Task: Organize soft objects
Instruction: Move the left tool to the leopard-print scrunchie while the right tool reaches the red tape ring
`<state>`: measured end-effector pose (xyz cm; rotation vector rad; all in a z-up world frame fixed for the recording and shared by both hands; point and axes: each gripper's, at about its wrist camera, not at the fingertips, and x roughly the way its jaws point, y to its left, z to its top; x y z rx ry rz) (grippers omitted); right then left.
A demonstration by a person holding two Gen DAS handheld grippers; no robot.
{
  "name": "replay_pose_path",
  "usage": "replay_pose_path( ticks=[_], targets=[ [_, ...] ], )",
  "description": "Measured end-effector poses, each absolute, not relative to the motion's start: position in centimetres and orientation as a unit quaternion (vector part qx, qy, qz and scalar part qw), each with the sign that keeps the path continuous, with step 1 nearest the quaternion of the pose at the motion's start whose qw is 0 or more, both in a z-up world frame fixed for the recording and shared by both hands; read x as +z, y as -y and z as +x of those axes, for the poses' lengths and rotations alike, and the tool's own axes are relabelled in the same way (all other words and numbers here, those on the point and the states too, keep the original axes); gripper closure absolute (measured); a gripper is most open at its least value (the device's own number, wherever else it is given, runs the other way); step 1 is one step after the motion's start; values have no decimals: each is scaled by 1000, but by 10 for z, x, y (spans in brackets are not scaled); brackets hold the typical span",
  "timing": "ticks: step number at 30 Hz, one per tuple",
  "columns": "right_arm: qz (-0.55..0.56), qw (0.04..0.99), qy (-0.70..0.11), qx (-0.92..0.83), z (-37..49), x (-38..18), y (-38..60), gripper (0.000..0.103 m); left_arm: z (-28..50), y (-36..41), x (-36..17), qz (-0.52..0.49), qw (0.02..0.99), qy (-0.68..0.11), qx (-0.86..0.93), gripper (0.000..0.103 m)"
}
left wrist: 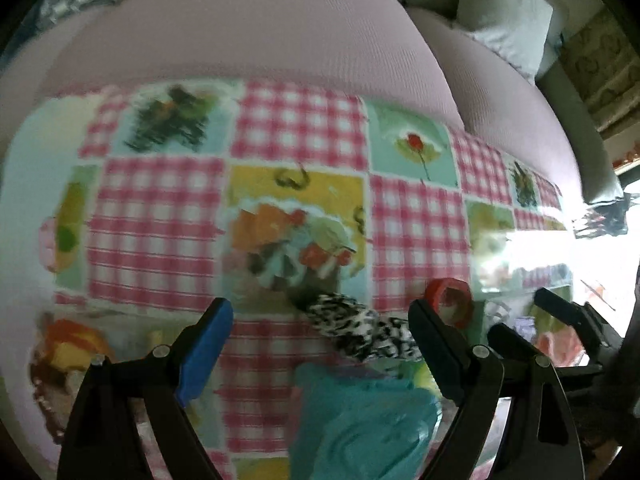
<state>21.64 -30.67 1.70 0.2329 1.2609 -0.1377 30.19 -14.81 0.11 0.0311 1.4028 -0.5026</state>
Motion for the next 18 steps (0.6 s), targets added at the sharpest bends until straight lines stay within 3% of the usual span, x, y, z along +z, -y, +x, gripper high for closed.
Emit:
replay_pose_path(
  ticks=[8, 10, 14, 18],
  targets=[
    [95, 793, -600, -54, 225, 3, 311, 5, 310, 179, -25, 48, 688, -672, -271, 17],
    [91, 791, -602, -52, 226, 1, 311, 5, 312, 182, -33, 51, 677, -682, -273, 27],
    [86, 789, -607, -47, 228, -4, 308, 5, 314, 187, -45, 58, 663, -694, -273, 31],
    [82, 787, -610, -44, 231, -8, 305, 5, 312, 191, -53, 50, 651, -703, -283, 46]
  ],
)
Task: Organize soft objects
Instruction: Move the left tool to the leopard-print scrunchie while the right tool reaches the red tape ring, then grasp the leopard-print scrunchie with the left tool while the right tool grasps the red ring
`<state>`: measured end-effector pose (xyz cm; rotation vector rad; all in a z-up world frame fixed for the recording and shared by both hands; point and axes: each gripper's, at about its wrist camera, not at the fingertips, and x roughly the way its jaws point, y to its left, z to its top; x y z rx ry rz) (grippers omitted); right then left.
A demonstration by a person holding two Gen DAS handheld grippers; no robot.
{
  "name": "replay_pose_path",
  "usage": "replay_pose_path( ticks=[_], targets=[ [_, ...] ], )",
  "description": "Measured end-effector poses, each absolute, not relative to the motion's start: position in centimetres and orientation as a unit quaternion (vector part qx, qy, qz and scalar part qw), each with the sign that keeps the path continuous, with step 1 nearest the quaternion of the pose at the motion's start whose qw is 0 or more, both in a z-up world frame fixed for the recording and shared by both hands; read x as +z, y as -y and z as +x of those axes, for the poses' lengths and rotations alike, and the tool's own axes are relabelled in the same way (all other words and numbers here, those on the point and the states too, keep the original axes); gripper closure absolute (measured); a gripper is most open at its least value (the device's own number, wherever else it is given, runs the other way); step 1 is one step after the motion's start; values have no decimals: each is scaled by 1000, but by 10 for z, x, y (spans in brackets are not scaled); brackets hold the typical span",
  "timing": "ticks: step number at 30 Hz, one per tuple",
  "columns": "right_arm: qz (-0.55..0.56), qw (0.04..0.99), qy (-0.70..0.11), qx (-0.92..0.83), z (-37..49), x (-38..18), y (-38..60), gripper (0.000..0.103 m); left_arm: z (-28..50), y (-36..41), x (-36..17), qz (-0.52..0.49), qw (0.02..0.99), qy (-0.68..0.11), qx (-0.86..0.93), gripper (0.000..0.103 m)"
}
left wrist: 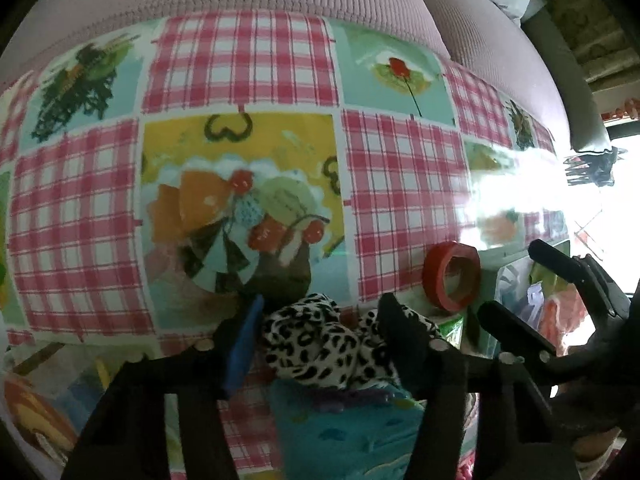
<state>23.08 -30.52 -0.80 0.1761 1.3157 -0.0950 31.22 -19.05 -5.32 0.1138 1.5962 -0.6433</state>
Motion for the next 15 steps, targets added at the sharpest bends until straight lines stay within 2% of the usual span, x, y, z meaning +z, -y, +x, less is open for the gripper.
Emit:
replay_pose_path(
  ticks=[9, 15],
  targets=[
    [75, 779, -621, -41, 238, -22, 301, 6, 307, 196, -57, 66, 652, -694, -297, 78],
    [70, 774, -628, -43, 243, -29, 301, 8, 312, 189, -58, 64, 665, -687, -286, 88]
  ],
)
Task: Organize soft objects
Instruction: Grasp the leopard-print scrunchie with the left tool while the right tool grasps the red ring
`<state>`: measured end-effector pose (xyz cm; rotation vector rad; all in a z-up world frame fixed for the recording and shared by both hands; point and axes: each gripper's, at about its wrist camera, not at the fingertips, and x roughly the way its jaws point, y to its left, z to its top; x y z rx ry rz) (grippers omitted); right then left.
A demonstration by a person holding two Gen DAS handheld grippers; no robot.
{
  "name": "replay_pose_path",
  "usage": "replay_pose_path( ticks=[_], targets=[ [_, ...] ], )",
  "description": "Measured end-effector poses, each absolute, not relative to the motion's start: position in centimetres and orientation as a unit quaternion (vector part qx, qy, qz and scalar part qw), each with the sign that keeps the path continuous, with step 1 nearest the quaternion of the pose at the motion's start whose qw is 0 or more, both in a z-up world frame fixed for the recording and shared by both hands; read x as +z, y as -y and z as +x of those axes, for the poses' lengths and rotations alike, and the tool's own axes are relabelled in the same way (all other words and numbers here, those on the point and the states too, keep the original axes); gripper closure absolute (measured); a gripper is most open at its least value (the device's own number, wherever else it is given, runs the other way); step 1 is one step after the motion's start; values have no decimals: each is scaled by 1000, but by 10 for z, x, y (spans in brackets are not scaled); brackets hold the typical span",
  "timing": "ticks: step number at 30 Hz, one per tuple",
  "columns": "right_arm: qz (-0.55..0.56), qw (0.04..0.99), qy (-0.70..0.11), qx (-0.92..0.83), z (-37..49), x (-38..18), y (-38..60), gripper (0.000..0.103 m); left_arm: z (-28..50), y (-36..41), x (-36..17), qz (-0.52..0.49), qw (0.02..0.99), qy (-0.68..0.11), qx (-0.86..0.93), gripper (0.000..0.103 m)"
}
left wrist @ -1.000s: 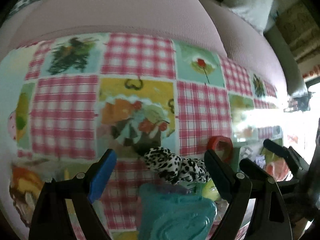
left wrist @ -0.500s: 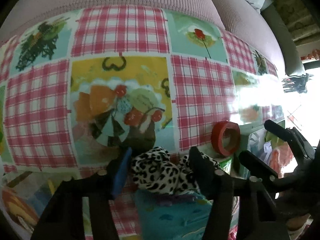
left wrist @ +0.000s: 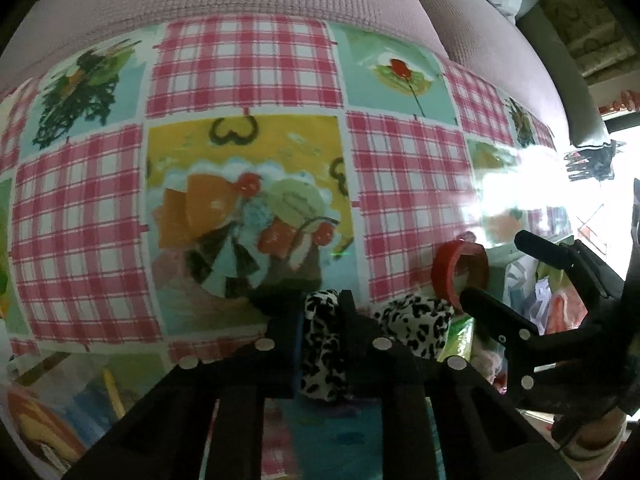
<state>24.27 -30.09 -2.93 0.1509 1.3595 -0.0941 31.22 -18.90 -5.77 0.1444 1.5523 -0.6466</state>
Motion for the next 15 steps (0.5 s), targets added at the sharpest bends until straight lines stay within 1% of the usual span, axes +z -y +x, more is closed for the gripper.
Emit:
replay_pose_path(
  ticks=[8, 12, 15],
  targets=[
    [52, 766, -639, -41, 250, -39, 294, 15, 323, 178, -51, 56, 692, -671, -262, 90],
    [39, 763, -644, -44, 252, -42, 288, 19, 332, 166, -47, 36, 703, -665, -249, 90],
    [38, 759, -648, -45, 255, -45, 288, 25, 337, 160, -44, 25, 713, -658, -241, 90]
  ],
)
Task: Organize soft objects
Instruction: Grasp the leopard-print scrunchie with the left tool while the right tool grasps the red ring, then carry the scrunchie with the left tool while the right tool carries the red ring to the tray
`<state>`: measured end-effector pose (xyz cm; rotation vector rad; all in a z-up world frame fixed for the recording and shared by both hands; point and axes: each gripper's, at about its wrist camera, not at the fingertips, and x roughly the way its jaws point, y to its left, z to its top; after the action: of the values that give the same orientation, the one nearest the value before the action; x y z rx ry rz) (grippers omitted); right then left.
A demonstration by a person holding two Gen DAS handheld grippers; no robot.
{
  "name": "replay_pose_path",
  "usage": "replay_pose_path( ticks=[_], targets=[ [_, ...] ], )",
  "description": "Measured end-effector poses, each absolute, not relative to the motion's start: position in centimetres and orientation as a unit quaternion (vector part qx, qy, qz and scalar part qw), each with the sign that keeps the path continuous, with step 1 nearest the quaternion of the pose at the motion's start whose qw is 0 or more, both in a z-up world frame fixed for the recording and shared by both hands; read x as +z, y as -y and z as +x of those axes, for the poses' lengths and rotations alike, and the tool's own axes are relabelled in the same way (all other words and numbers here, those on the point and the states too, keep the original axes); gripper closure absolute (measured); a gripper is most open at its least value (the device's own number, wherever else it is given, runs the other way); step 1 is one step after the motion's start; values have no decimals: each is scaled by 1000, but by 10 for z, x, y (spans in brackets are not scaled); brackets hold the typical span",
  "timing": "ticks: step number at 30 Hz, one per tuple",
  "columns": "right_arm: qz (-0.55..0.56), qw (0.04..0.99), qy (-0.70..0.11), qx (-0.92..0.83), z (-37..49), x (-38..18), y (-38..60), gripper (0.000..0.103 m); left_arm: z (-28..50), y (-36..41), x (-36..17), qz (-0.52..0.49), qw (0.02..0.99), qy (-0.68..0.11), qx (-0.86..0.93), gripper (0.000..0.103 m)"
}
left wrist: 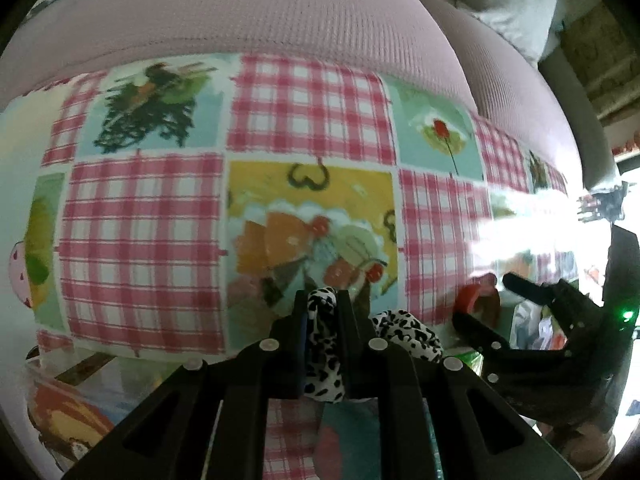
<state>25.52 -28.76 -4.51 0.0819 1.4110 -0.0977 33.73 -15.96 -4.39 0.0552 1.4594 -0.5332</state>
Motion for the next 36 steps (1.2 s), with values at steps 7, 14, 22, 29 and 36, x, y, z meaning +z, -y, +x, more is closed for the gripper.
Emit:
replay_pose_path(
  ticks=[7, 14, 22, 29, 36],
  targets=[
    [45, 763, -644, -34, 258, -47, 285, 47, 349, 137, -33, -3, 727, -649, -224, 90],
    [44, 772, -634, -38, 259, -38, 279, 48, 350, 117, -27, -20, 734, -644, -214, 90],
    [48, 796, -602, -40, 249, 8, 280, 48, 339, 104, 9, -29, 754, -625, -201, 90],
    [44, 806, -589, -45, 217, 39, 278, 48, 314, 105, 46, -33, 772, -604, -194, 90],
    [51, 815, -575, -54, 179, 67, 284, 48, 272, 117, 83, -33, 789, -575, -214, 90]
  ],
)
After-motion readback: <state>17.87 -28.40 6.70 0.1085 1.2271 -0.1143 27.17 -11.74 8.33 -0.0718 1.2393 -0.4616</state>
